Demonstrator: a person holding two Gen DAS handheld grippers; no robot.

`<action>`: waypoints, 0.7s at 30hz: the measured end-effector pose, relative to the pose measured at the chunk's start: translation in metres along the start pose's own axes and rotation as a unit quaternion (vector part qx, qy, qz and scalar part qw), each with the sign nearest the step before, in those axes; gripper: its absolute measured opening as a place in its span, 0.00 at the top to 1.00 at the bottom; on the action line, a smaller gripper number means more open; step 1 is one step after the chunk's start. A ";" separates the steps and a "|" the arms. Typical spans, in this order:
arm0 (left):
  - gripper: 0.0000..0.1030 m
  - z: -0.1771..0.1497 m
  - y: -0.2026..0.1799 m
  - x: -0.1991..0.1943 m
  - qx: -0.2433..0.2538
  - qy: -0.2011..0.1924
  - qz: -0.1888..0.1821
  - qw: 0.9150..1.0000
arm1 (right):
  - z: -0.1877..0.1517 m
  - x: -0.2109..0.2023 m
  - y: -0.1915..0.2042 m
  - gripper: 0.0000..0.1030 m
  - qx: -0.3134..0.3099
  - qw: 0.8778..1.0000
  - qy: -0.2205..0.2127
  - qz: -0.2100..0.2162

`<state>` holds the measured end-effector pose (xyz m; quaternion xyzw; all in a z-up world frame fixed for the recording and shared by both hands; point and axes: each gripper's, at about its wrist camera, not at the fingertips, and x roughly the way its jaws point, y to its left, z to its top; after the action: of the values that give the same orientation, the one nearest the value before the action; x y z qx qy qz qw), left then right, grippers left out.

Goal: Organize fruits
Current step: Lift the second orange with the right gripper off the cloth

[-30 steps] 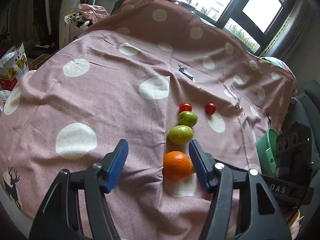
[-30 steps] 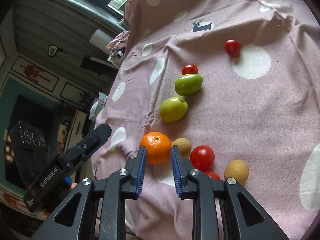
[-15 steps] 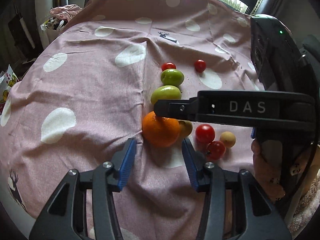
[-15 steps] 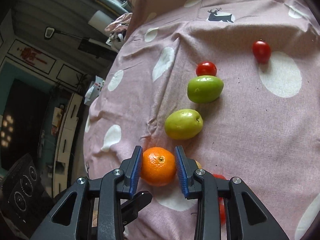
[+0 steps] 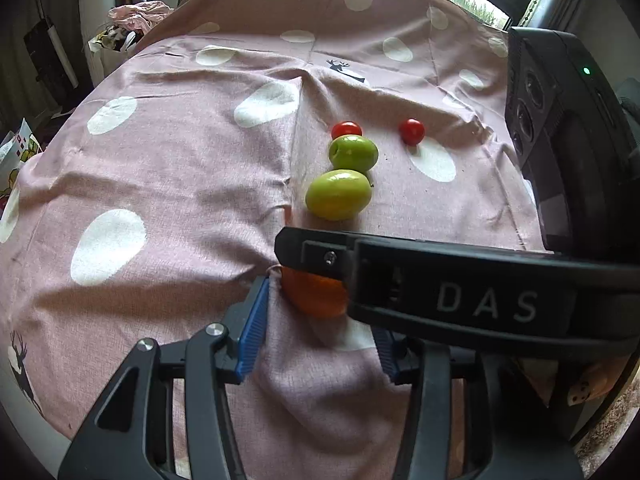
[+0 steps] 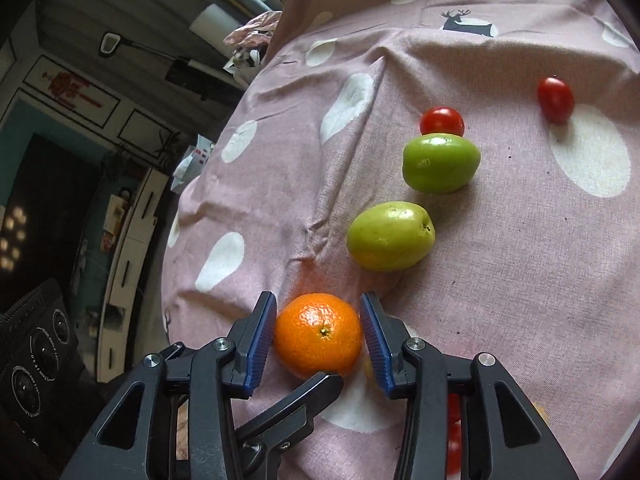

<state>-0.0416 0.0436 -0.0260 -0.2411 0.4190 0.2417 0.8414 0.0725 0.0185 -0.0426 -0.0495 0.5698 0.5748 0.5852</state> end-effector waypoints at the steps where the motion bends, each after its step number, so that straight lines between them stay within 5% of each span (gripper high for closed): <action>1: 0.53 0.000 0.000 0.000 -0.002 0.000 0.000 1.000 | -0.001 -0.001 0.000 0.56 0.001 1.000 -0.001 0.001; 7: 0.53 0.003 -0.001 -0.009 -0.006 -0.017 0.001 1.000 | -0.007 -0.010 0.012 0.56 -0.019 1.000 -0.016 -0.017; 8: 0.61 0.004 -0.002 -0.013 -0.003 -0.030 -0.006 1.000 | -0.007 -0.012 0.015 0.56 -0.024 0.999 -0.019 -0.020; 11: 0.61 0.005 -0.009 -0.021 0.015 -0.045 -0.018 0.999 | -0.008 -0.021 0.021 0.60 -0.034 0.999 -0.036 -0.021; 13: 0.62 0.006 -0.009 -0.018 0.008 -0.038 -0.035 0.999 | -0.009 -0.024 0.020 0.67 -0.035 0.998 -0.035 -0.024; 21: 0.60 0.007 -0.011 -0.018 0.011 -0.024 -0.038 0.999 | -0.007 -0.025 0.006 0.67 0.003 1.000 -0.029 -0.001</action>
<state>-0.0400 0.0358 -0.0050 -0.2419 0.3915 0.2104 0.8625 0.0716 0.0002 -0.0226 -0.0319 0.5542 0.5734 0.6025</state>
